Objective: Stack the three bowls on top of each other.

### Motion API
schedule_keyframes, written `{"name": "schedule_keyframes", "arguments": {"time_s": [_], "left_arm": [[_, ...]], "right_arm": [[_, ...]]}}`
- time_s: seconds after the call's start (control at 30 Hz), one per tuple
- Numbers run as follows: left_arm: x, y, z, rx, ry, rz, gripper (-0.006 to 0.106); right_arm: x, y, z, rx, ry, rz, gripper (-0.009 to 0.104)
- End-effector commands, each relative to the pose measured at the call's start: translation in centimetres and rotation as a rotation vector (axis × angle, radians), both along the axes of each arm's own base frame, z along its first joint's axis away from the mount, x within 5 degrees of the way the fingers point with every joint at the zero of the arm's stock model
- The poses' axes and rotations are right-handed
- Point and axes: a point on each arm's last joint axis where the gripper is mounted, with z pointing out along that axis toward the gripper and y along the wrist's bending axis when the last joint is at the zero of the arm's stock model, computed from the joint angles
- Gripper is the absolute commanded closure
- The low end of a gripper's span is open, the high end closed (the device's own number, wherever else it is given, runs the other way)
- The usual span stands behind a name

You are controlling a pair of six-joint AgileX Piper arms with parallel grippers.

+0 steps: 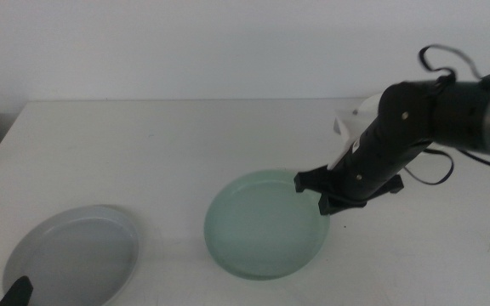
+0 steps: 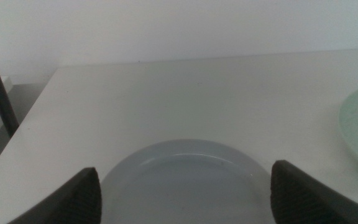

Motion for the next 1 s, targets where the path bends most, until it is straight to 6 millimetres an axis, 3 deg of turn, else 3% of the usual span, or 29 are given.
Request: {"name": "schedule_keyframes", "arguments": {"time_s": [0.0, 0.27, 0.37, 0.5, 0.57, 0.67, 0.77, 0.97], "left_arm": [[0.0, 0.0, 0.9, -0.030, -0.089, -0.006, -0.004], [0.0, 0.0, 0.9, -0.030, -0.089, -0.006, -0.004], [0.0, 0.0, 0.9, -0.030, -0.089, -0.006, -0.004], [0.0, 0.0, 0.9, -0.030, -0.089, -0.006, -0.004], [0.0, 0.0, 0.9, -0.030, -0.089, -0.006, -0.004], [0.0, 0.0, 0.9, -0.030, -0.089, -0.006, -0.004], [0.0, 0.0, 0.9, -0.030, -0.089, -0.006, -0.004], [0.0, 0.0, 0.9, -0.030, -0.089, -0.006, -0.004]], "right_arm": [[0.7, 0.4, 1.4, 0.034, -0.077, -0.008, 0.096], [1.4, 0.5, -1.2, -0.013, -0.035, 0.001, 0.093], [1.4, 0.4, -1.2, -0.014, -0.038, 0.002, 0.083], [1.4, 0.3, -0.7, -0.026, -0.046, 0.016, 0.060], [1.5, 0.2, 0.4, -0.043, -0.057, 0.034, 0.051], [2.2, 0.0, 3.6, -0.089, -0.122, 0.072, 0.038], [3.4, -1.0, 7.2, -0.160, -0.201, 0.087, 0.034], [6.7, -6.2, 14.2, -0.215, -0.359, -0.020, 0.034]]}}
